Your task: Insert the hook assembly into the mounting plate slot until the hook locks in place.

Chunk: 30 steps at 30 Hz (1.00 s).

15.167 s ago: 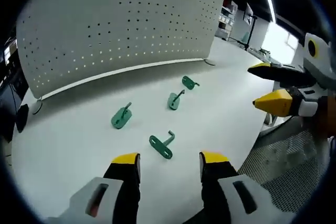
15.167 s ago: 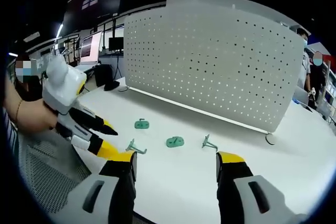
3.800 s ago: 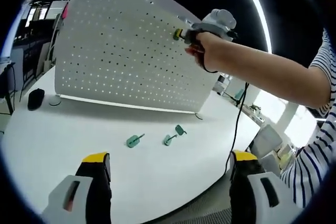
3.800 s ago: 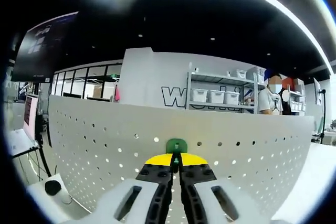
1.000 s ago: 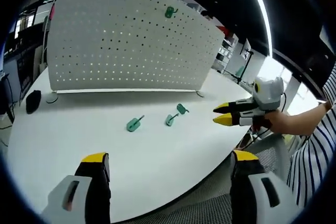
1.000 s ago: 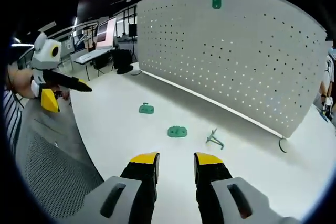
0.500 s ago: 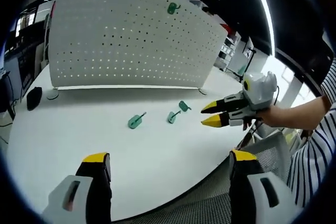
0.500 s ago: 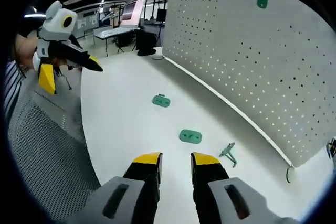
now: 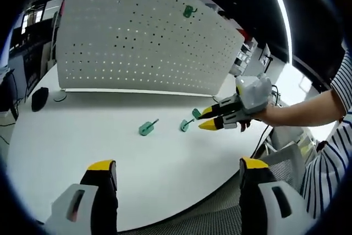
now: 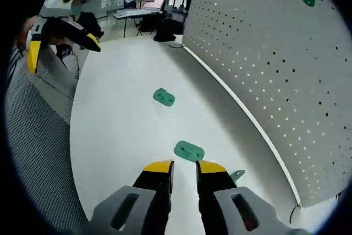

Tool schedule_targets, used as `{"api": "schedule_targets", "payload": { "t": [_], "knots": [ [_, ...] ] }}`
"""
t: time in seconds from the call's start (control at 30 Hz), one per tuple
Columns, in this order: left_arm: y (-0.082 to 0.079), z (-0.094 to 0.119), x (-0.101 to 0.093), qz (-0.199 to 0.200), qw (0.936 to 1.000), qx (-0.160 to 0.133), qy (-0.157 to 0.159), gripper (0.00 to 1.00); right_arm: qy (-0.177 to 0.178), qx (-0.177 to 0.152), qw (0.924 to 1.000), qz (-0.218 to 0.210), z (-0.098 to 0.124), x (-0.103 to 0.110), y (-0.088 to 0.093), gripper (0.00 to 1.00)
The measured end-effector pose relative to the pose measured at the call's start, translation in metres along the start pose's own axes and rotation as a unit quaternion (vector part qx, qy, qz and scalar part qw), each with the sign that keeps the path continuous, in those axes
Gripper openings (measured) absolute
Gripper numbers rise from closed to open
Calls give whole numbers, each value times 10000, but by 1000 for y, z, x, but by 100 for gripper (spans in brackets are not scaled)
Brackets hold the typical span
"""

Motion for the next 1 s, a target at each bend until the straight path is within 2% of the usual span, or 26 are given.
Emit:
{"api": "schedule_targets", "payload": {
  "t": [0.07, 0.27, 0.57, 0.7, 0.87, 1.0],
  "knots": [
    [0, 0, -1, -19, 10000, 4, 9, 93, -59, -11, 10000, -52, -5, -2, 1, 14],
    [0, 0, 3, 53, 10000, 2, -62, 92, -259, 121, 9992, 294, -16, -6, 5, 13],
    [0, -1, 5, 93, 9998, -25, -150, 90, -579, 150, 9960, 659, -28, -14, -1, 12],
    [0, -1, 6, 100, 9998, -29, -170, 90, -790, 98, 9932, 848, -36, -12, -9, 6],
    [-1, 0, 6, 112, 9998, -50, -182, 89, -825, 84, 9921, 944, -40, -11, -16, 2],
    [-1, 0, 6, 95, 9998, -49, -182, 89, -765, 200, 9923, 956, -42, -13, -18, 1]
  ]
}}
Point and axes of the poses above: the point that each gripper's makers call its tool centre point, and the gripper's own axes: z roughly backward along the fingers, x roughly to its left, y roughly out of its underside, the point moved 6 cm from there along z, roughly backward along the fingers, and after that the axes turned 12 degrees about -x, right-handed, at the moved point
